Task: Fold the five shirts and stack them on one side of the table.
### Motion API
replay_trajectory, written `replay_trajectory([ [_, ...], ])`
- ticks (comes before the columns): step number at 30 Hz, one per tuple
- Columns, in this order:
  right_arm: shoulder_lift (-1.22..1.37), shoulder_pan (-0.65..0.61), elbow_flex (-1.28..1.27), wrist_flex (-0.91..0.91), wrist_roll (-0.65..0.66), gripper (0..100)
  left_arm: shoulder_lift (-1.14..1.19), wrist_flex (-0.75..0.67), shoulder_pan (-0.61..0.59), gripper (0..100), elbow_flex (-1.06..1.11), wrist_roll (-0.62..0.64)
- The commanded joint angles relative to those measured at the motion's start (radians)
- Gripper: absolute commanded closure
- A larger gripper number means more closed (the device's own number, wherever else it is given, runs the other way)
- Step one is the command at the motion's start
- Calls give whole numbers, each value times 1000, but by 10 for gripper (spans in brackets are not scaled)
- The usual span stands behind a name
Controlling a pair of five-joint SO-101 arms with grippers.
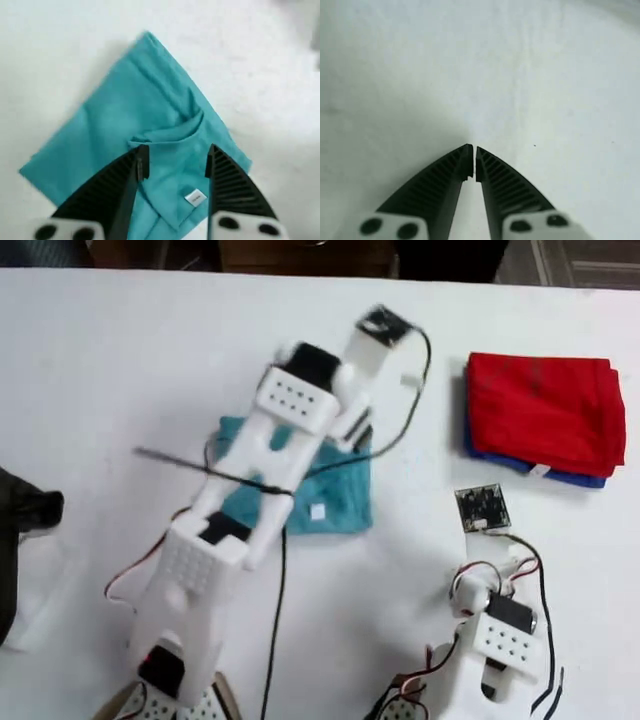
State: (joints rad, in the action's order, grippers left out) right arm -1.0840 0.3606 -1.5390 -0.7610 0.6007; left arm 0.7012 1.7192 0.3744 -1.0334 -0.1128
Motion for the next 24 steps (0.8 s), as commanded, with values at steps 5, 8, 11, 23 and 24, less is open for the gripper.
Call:
replay_trajectory([
  [5, -30, -1, 3, 8, -8, 979, -2, 63, -112, 983, -97, 3],
  [8, -30, -1, 3, 10, -8, 979, 52, 60, -118, 973, -4, 3],
  [11, -30, -1, 3, 10, -8, 979, 104, 58, -97, 973, 39, 5],
  [23, -30, -1, 3, 13, -8, 979, 130, 66, 147, 974, 134, 11],
  [24, -30, -1, 3, 13, -8, 979, 130, 66, 164, 974, 142, 12],
])
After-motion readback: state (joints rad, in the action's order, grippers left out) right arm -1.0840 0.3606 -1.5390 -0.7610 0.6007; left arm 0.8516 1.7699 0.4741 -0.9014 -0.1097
